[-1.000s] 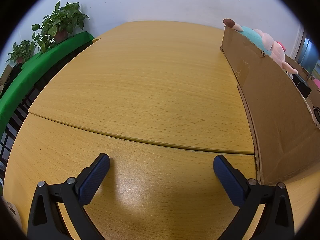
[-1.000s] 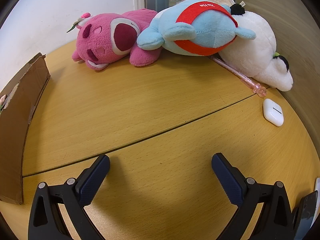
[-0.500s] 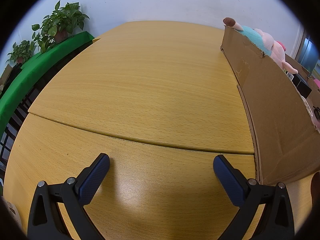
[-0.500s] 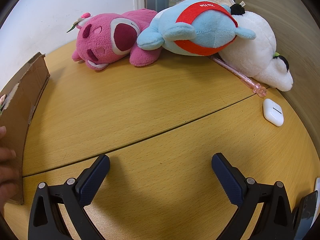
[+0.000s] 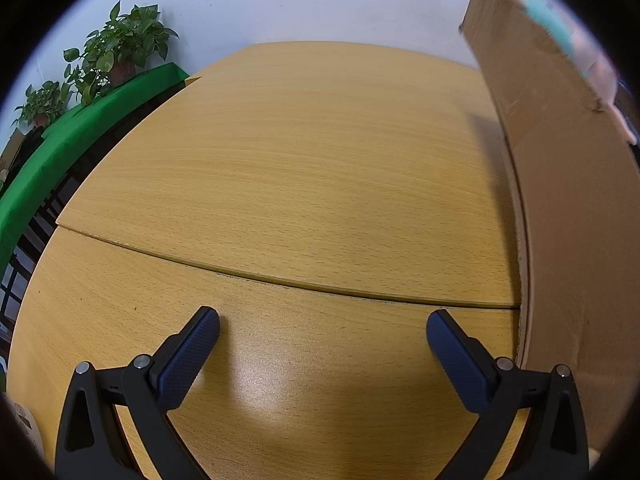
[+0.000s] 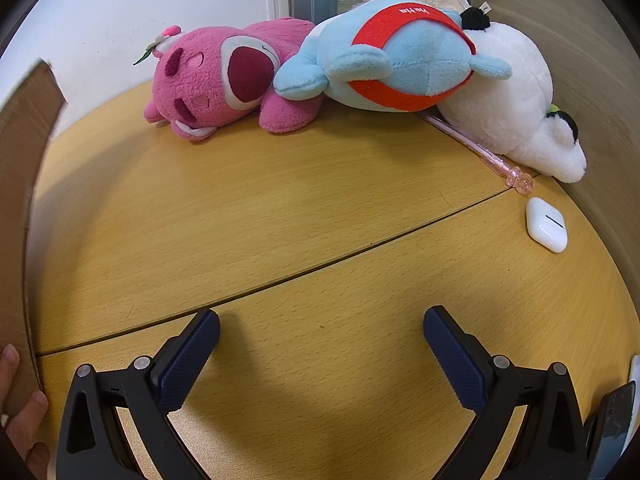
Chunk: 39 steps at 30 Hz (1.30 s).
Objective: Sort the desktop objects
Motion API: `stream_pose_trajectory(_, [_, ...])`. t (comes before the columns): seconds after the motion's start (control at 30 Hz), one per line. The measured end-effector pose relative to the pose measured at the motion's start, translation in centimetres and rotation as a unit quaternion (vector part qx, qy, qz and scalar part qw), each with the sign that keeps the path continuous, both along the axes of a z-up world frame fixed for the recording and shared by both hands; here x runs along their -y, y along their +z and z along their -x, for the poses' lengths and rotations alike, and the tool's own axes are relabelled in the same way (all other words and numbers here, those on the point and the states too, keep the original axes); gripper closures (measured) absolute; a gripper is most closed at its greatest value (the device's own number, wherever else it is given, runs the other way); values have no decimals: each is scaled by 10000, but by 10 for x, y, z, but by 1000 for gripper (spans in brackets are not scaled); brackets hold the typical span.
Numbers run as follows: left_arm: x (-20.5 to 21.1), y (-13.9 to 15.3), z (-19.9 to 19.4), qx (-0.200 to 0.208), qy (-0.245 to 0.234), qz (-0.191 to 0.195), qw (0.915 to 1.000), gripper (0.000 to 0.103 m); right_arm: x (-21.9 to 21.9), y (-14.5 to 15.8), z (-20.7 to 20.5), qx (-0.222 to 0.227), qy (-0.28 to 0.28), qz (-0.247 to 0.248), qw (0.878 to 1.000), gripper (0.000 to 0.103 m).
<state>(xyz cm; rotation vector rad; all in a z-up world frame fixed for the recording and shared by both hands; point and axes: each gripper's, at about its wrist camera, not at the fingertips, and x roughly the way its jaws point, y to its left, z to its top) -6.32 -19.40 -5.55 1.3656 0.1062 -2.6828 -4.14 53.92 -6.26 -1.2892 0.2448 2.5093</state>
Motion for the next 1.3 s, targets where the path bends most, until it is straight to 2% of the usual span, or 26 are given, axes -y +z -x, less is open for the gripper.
stream_pose_trajectory(1.3, [1,-1,4,-2,68,1,10000,0,-4,0,3,9,9,17,10000,0])
